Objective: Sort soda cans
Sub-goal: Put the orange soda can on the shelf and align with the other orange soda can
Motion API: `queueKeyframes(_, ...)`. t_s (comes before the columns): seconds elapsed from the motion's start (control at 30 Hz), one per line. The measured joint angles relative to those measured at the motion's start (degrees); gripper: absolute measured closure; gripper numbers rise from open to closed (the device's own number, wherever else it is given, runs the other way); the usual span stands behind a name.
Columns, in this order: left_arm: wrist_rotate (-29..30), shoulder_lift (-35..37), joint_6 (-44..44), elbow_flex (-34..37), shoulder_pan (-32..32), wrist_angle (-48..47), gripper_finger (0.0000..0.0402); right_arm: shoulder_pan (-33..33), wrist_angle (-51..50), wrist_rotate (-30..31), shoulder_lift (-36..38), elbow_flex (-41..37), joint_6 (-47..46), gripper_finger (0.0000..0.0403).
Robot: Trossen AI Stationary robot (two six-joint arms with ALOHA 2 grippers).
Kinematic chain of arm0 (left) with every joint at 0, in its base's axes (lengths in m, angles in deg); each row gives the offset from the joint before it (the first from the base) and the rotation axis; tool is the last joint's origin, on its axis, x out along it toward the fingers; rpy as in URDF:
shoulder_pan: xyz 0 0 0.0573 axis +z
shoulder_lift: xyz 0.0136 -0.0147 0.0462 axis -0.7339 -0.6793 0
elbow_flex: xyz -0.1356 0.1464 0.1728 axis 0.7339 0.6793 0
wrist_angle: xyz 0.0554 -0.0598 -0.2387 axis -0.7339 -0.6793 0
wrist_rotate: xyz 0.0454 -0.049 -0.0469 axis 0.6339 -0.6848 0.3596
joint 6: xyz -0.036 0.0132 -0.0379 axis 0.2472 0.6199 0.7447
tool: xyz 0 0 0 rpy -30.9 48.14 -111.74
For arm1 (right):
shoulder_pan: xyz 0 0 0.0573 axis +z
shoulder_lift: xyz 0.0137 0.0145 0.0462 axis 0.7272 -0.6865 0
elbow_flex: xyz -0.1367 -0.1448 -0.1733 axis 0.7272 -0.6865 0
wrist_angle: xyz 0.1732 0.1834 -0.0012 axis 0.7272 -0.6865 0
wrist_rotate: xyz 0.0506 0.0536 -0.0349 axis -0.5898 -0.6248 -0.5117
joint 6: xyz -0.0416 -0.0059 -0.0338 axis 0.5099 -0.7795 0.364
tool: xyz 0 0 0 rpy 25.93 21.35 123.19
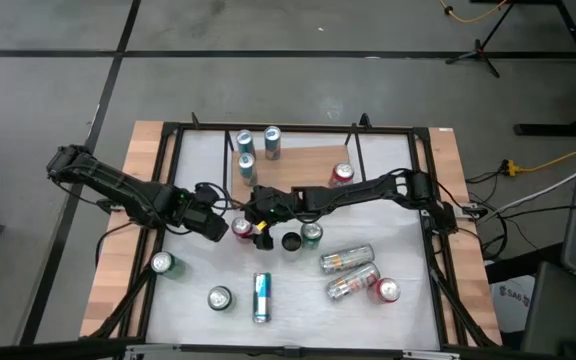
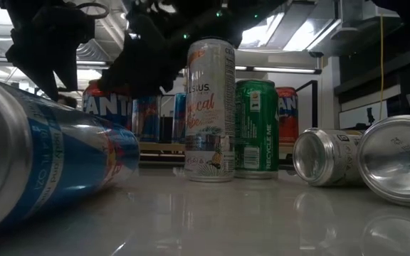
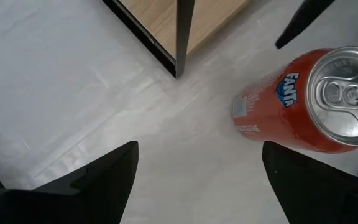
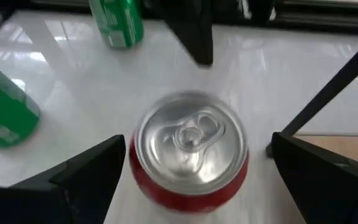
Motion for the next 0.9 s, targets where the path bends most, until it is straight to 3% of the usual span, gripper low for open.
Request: queueKeyframes(0.9,0.0,0.0,0.0,0.0,0.0,0.0,0.0066,0.1,1.8,0.4,-1.5,0.0,0.1,0.0006)
